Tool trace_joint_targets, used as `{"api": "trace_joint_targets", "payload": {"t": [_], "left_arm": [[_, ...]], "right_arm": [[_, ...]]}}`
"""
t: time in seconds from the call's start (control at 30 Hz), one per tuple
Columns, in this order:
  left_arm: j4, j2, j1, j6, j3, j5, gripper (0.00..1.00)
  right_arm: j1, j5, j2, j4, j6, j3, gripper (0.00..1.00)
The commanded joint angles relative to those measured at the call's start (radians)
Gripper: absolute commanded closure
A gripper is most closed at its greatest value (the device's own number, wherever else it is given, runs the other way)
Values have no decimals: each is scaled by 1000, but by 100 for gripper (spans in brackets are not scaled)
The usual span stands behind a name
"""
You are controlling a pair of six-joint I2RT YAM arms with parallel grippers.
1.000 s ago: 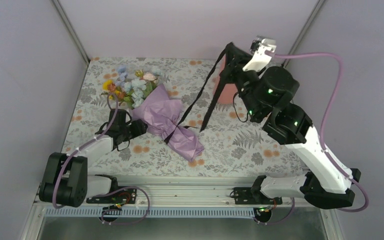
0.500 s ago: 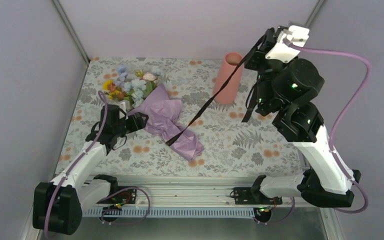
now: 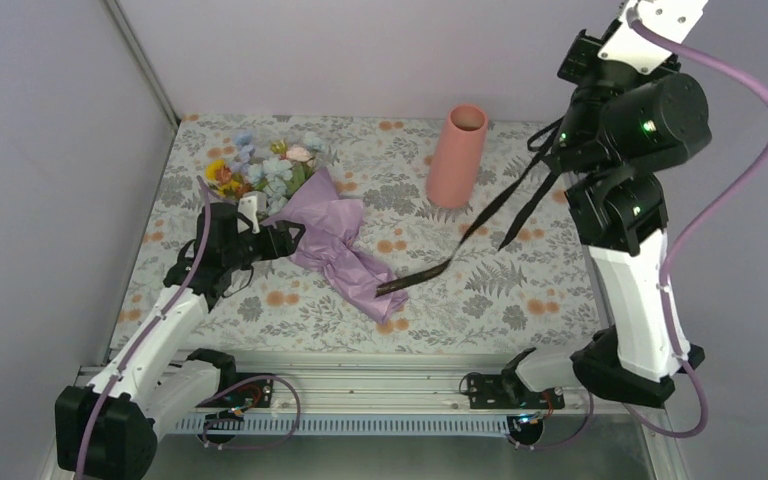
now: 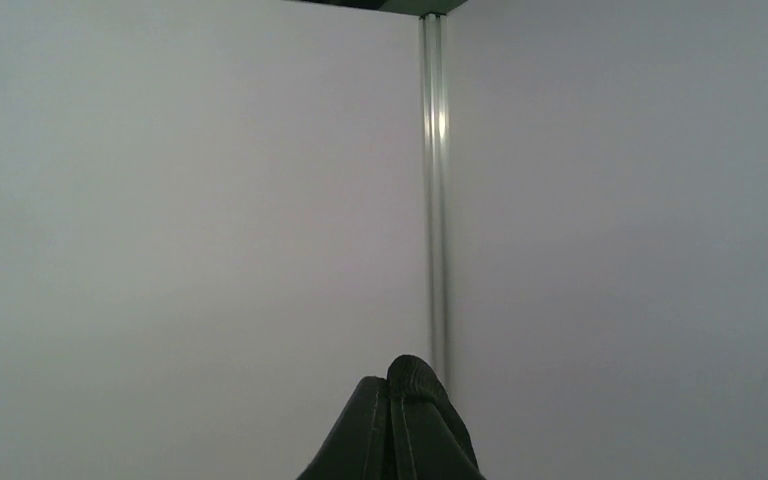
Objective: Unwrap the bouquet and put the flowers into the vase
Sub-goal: Place the ribbon at the center of the board.
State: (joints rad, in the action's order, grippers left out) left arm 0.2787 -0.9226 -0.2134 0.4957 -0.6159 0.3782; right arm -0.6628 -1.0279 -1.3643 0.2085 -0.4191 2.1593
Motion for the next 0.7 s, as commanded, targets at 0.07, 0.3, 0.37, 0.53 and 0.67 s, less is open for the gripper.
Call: {"api": "trace_joint_targets", "payload": {"t": [0.07,0.3,0.37,0.53,0.67], "left_arm": [[61,10,-11,-57,-54,-1,18],[68,8,-15,-65,-68,-5,18],[79,10,-16,-73,-76,-10,18],[88,14,-16,-82,-78,-22,18],[73,10,-16,-77,-73,-10,18]], "right_arm": [[206,42,-125,28,-117,83,97],[351,31,-234,-64,-204,218,97],[374,33,-238,-95,-222,221,97],[384,36,-235,91,-44,210,97],[384,53,-195,308,197,51,97]]}}
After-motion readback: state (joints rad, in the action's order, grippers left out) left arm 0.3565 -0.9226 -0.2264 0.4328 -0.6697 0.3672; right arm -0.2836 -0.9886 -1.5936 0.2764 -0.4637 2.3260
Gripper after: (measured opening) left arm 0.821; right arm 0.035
